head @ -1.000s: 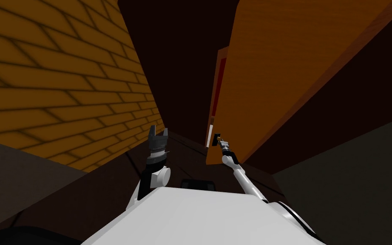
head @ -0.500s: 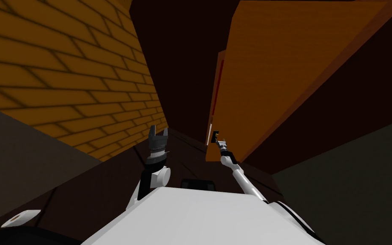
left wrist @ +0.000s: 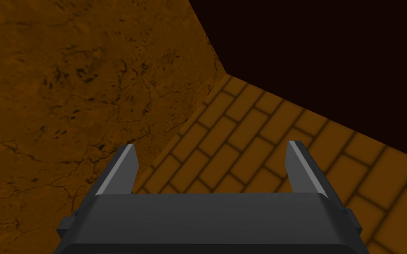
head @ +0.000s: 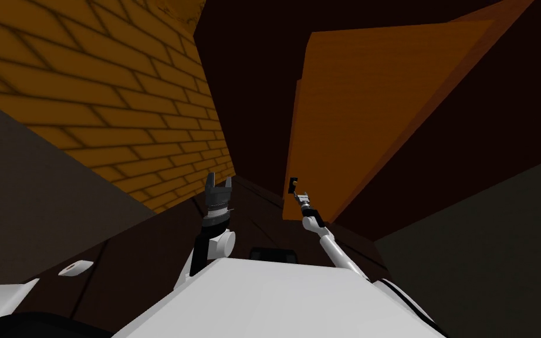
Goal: Pull the door open
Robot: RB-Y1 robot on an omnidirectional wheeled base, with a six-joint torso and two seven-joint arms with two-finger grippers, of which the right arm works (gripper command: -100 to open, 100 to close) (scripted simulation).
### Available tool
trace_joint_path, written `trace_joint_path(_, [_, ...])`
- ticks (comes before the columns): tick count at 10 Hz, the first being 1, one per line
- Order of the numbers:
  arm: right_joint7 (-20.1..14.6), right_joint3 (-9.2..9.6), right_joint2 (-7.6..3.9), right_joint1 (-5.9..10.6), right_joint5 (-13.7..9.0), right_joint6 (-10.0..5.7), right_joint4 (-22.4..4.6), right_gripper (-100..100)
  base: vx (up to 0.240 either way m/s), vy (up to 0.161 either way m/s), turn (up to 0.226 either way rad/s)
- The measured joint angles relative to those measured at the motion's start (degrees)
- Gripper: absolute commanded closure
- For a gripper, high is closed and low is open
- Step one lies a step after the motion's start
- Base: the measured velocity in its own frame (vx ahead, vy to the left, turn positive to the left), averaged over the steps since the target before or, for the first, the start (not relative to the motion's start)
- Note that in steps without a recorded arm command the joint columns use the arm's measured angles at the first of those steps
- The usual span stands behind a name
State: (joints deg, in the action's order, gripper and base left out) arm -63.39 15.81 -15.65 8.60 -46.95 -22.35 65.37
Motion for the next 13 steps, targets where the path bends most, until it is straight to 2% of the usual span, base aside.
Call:
trace_joint_path(1, [-1.26, 0.15, -1.25, -0.11, -0.11, -1.06, -1.27, -100, 0.164, 0.101, 0.299])
trace_joint_path(2, [-1.97, -0.93, -2.33, -0.81, -0.59, -1.24, -0.87, -100, 0.166, 0.111, 0.153])
trace_joint_path(4, [-4.49, -1.7, -5.13, -0.43, -1.23, -2.23, -2.78, -100, 0.2, 0.044, 0.27])
trace_joint_path(5, [-5.62, -2.32, -6.53, -1.4, -1.58, -2.79, -2.69, -100, 0.199, -0.002, 0.237])
trace_joint_path(6, [-6.85, -2.75, -7.84, -1.4, -1.88, -3.5, -3.61, -100, 0.213, 0.013, 0.151])
trace_joint_path(7, [-7.69, -3.62, -9.25, -2.3, -2.35, -3.62, -3.05, -100, 0.1, 0.003, 0.02])
trace_joint_path(8, [-7.83, -3.75, -9.41, -2.38, -2.41, -3.6, -2.92, 100, -0.014, -0.008, -0.044])
trace_joint_path(13, [-7.67, -3.64, -9.32, -2.39, -2.36, -3.5, -3.19, 100, -0.019, -0.002, 0.004])
